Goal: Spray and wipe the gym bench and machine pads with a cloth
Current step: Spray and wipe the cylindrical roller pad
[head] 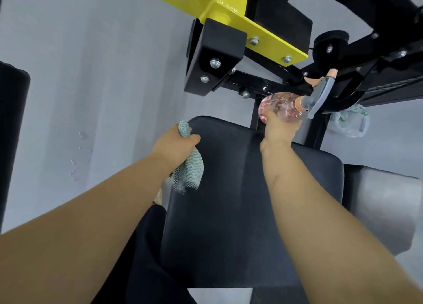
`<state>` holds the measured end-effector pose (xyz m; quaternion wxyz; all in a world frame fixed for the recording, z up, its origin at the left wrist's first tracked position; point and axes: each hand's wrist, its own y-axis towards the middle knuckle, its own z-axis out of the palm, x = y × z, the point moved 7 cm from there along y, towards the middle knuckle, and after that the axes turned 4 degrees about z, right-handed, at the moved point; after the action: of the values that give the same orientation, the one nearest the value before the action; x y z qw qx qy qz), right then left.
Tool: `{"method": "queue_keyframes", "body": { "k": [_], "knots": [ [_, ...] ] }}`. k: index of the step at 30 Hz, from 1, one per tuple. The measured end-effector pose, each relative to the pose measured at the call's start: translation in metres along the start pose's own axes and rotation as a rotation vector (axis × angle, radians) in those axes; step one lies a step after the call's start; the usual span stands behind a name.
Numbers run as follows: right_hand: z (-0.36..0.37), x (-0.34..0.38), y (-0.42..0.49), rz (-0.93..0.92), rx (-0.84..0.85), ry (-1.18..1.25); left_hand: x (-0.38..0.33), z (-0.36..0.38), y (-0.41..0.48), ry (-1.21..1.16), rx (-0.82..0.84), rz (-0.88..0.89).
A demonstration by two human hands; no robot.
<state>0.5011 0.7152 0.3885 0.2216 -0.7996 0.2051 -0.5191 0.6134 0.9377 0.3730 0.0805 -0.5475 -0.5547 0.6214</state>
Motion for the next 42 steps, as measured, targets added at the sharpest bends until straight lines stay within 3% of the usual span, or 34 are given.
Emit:
{"method": "queue_keyframes", "body": {
  "k": [3, 4, 8, 10, 13, 16, 23, 25, 29, 32, 36, 39, 42],
  "knots": [
    [0.008, -0.023, -0.046, -0.032, 0.02, -0.033, -0.001, -0.009, -0.003, -0.21, -0.09, -0.055],
    [0.017, -0.037, -0.065, 0.008, 0.101, -0.065, 0.001, -0.013, -0.005, -0.261, -0.115, -0.073],
    [0.077, -0.086, -0.167, 0.197, 0.823, -0.292, 0.015, -0.04, -0.016, -0.508, -0.193, -0.128],
    [0.09, -0.091, -0.196, 0.103, 0.969, -0.429, 0.033, -0.06, -0.022, -0.636, -0.177, -0.157],
    [0.105, -0.091, -0.221, -0.094, 1.039, -0.687, 0.065, -0.094, -0.045, -0.756, -0.057, -0.117],
    [0.121, -0.102, -0.248, -0.116, 1.114, -0.773, 0.099, -0.127, -0.074, -0.713, 0.001, -0.043],
    [0.161, -0.149, -0.321, 0.117, 1.244, -0.676, 0.171, -0.209, -0.13, -0.809, -0.274, -0.004],
    [0.176, -0.159, -0.35, 0.028, 1.258, -0.725, 0.194, -0.232, -0.15, -0.906, -0.349, 0.004],
    [0.193, -0.171, -0.402, -0.206, 1.391, -0.834, 0.222, -0.253, -0.172, -0.963, -0.339, 0.028],
    [0.198, -0.184, -0.431, -0.25, 1.489, -0.888, 0.25, -0.265, -0.185, -0.96, -0.427, 0.006],
    [0.206, -0.183, -0.439, -0.23, 1.459, -0.885, 0.277, -0.276, -0.195, -0.929, -0.471, 0.008],
    [0.21, -0.178, -0.442, -0.286, 1.459, -0.92, 0.286, -0.279, -0.202, -0.912, -0.453, 0.05],
    [0.212, -0.178, -0.456, -0.367, 1.534, -0.956, 0.281, -0.273, -0.206, -0.907, -0.295, 0.083]
  ]
}}
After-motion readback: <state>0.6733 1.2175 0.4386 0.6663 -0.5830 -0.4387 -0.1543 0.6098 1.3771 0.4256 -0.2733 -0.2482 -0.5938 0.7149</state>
